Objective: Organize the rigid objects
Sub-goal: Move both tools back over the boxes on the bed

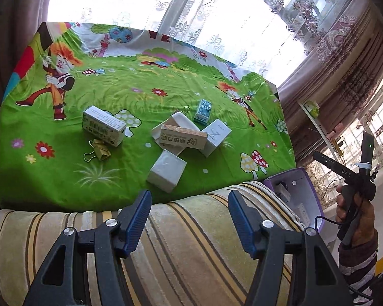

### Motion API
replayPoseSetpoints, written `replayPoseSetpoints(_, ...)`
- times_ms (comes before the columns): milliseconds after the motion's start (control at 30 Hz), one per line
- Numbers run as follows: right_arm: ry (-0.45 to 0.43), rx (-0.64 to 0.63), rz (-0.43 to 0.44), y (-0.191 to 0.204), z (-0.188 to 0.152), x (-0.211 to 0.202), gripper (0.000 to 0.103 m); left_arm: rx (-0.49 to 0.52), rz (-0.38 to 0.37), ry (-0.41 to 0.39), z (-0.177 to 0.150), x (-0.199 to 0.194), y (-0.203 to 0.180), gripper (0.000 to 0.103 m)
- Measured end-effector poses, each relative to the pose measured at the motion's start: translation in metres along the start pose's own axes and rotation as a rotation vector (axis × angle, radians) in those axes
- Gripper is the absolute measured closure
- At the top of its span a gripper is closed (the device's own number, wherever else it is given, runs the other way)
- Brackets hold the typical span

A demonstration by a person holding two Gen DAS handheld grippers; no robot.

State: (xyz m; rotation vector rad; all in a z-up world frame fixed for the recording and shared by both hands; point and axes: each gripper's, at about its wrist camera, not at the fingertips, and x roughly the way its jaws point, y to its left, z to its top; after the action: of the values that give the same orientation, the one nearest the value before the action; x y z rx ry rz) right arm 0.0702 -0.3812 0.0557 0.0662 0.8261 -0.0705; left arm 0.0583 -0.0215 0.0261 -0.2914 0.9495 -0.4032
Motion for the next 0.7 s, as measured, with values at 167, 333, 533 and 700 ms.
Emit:
replayPoseSetpoints(167,0.028,-0.063,0.054,0.033,0.004,0.012,0.007,-0.001,0.036,0.012,0.007,0.004,0.009,0.04)
replayPoseSetpoints(333,0.052,-0.141,0.087,0.063,0.004,0.022,0.007,0.054,0.107,0.091,0.02,0.03,0.006,0.04)
replayPoseSetpoints(533,0.07,-0.246,0.111,0.094,0.003,0.03,0.007,0.163,0.183,0.204,0.032,0.076,-0.008,0.04)
replayPoseSetpoints(700,0.099,-0.294,0.122,0.114,0.004,0.039,0.007,0.197,0.197,0.271,0.033,0.103,-0.012,0.04)
